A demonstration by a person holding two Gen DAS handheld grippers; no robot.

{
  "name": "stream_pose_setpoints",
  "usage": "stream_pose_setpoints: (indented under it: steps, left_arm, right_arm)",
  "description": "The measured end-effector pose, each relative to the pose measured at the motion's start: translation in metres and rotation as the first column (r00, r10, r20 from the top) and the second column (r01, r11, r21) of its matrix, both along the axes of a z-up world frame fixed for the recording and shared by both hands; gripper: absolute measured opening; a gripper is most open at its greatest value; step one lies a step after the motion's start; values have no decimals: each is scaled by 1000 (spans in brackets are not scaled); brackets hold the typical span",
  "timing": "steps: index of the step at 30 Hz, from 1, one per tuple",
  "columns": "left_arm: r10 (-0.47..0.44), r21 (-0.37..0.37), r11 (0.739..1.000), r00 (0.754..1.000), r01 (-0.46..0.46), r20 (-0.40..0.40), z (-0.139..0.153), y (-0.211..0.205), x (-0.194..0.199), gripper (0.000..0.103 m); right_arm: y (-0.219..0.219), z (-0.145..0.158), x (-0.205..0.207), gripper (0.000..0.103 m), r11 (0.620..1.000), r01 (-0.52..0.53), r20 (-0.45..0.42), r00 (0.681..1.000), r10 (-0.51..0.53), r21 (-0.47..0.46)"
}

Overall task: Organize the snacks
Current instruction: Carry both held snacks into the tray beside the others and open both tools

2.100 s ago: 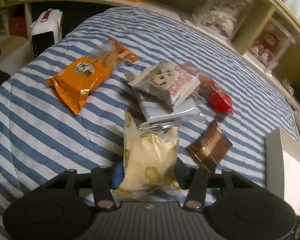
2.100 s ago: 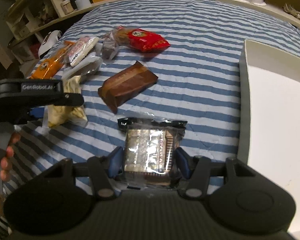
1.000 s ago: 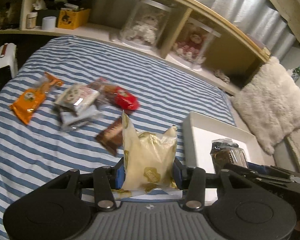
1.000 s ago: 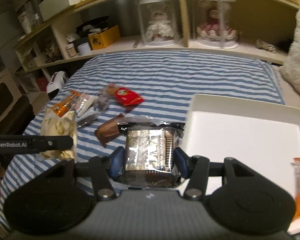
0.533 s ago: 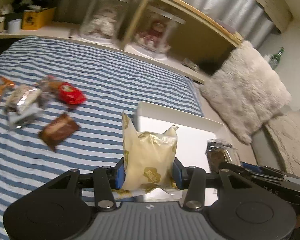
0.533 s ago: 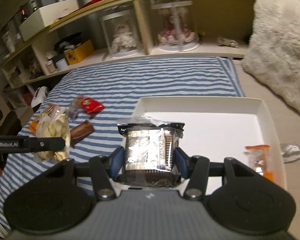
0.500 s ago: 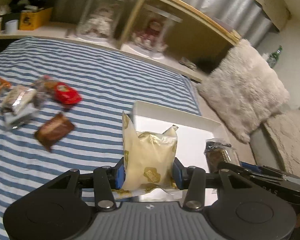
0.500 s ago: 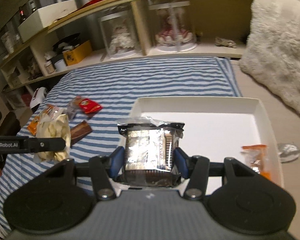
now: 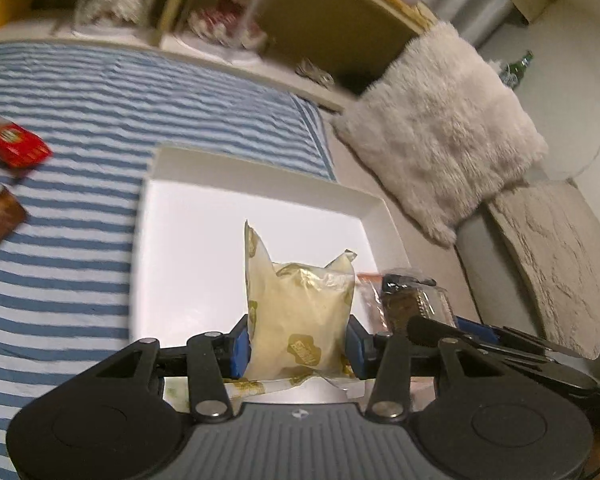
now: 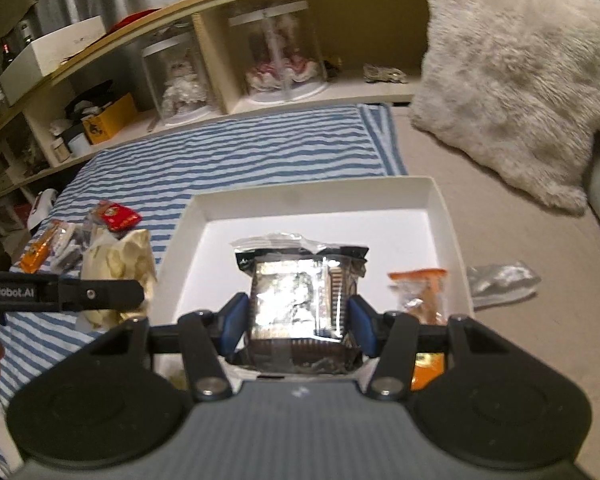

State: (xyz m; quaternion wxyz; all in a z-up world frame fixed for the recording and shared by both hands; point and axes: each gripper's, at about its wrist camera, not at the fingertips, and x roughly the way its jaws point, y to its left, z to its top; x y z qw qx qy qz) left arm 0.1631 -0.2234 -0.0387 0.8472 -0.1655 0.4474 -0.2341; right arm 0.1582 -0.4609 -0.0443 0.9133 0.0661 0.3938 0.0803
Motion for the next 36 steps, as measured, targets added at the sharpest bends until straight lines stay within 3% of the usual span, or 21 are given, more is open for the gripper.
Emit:
stream_pose_setpoints:
  steps: [6,16,22,30,33,36]
  left_arm:
    - [-58,-69,996,994,52,-95,-35,-25,5,48]
    - [-44,-179,984,962,-5,-269,-90,-28,19,48]
    - [5,-63,998,967,-22,-255,-97,-20,21,48]
    - [21,-14,1000,972,-25,-232,-94,-11,28,49]
    - [-4,-19,1000,972,0,-236,-92,-14,28,58]
    - [-16,-10,1000,975,14,-222,-86,-16,27,62]
  right_arm:
    - [-22,-15,-4,60,999,32,-27,999,-31,22]
    - [-34,-38,1,60,997,49,-69,997,-45,67]
    - [-30,-54,9,60,994,39,-106,994,-29,99]
    - [-18,-69,23,60,994,32,-139,990,-17,106]
    - [-12,-71,25,61,999,28,-132,991,-21,47]
    - [-15,-72,28,67,996,42,-159,987,-29,77]
